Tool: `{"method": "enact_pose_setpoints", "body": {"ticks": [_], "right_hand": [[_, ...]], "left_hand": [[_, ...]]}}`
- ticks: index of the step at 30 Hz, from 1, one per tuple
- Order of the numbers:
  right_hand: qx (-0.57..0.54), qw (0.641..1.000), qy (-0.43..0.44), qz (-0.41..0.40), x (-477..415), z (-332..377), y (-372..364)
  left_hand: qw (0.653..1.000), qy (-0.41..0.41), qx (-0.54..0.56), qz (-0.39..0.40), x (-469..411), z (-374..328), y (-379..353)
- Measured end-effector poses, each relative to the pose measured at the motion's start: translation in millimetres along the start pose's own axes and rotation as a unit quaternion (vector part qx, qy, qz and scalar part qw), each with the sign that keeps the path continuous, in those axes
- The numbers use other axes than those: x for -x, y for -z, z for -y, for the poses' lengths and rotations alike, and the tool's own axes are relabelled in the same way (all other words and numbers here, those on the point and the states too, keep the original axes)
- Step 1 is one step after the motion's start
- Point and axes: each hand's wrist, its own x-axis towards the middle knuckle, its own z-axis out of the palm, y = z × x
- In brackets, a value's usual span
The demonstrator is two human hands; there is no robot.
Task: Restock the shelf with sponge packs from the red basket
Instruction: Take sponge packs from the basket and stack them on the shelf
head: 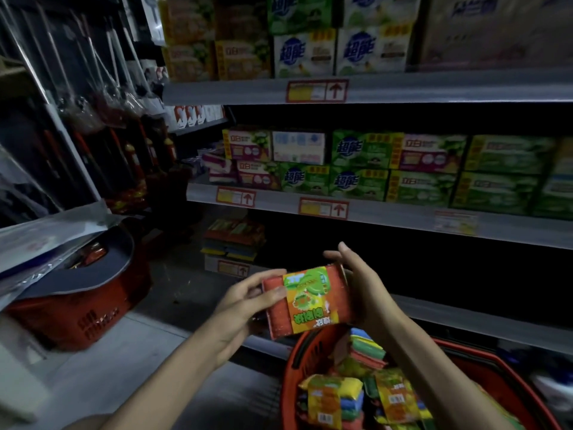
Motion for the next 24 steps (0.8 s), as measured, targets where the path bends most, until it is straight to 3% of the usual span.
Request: {"method": "enact_pose_setpoints", "body": {"ticks": [4,10,24], "right_hand": [[0.048,0.997,0.063,0.021,5.4,-12.1,14.1],[0.073,0.99,0.113,0.036,13.0,-21.3,21.2],[0.084,0.993,0.076,-0.036,-22.1,-35.4,30.4]], "left_hand": [[0.998,-0.032,0.059,-0.009,-7.8,12.2,6.5],[0.993,-0.033,0.104,0.044,-24.8,32.2,-0.1],[0.998,0.012,0.062,-0.029,-74.4,63.9,3.4]]}}
